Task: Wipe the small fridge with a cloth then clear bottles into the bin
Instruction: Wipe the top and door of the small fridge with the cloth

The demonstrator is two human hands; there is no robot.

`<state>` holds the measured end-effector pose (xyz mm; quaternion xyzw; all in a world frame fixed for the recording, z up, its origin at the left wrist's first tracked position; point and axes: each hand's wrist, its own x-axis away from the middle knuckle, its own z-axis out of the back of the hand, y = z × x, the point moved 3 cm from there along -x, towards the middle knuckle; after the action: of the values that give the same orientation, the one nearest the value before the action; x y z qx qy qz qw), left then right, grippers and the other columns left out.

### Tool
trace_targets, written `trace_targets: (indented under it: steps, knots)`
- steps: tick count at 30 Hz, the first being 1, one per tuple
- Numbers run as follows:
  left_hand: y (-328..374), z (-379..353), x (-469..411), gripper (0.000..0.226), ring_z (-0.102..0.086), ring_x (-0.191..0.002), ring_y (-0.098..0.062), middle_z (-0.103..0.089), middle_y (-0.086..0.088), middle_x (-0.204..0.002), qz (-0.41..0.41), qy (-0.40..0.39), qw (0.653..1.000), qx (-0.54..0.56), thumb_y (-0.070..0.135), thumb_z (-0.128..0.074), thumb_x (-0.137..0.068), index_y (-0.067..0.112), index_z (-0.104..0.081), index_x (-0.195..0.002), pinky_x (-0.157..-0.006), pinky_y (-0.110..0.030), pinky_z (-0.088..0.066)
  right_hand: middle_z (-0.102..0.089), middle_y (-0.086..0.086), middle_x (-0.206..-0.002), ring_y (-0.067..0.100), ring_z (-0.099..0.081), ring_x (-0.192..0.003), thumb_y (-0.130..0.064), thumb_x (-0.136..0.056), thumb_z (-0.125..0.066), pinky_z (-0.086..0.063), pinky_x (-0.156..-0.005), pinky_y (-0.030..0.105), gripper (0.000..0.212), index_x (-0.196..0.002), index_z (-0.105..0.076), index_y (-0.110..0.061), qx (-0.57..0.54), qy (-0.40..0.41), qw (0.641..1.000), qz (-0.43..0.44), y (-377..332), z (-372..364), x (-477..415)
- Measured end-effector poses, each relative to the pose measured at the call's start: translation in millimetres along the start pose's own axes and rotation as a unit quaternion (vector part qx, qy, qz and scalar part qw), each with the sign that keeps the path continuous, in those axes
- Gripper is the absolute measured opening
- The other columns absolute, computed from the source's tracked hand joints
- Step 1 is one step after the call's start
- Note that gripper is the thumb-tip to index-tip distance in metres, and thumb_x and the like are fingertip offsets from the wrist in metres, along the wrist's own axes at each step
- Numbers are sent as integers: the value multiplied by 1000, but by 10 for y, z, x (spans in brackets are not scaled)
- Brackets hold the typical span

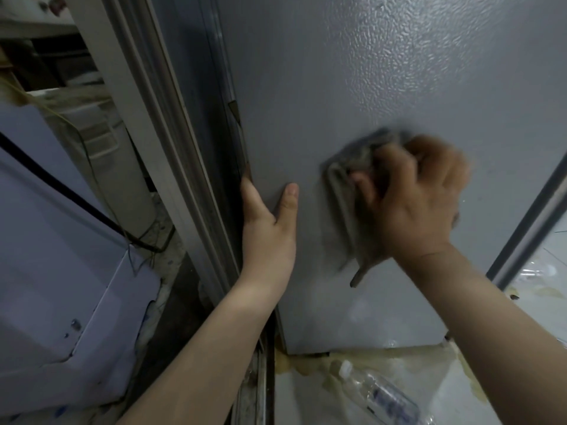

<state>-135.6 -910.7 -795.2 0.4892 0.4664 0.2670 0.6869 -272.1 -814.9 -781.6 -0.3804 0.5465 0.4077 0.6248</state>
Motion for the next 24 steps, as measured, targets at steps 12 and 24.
trace_targets:
  steps: [12, 24]
  knots:
    - [-58, -138, 56, 79, -42, -119, -1, -36, 8, -139, -18, 83, 996, -2, 55, -50, -76, 28, -17, -143, -87, 0, -35, -35, 14, -107, 31, -38, -84, -38, -89, -54, -38, -70, 44, 29, -105, -44, -16, -7, -103, 994, -27, 293, 55, 891]
    - [-98, -213, 92, 96, -33, -124, -1, -27, 7, -145, -20, 106, 994, -22, 55, -55, -67, 23, -9, -145, -90, -1, -29, -51, 31, -98, 23, -34, -95, -39, -92, -49, -32, -84, 39, 28, -107, -40, -17, -38, 61, 985, -158, 469, 157, 5]
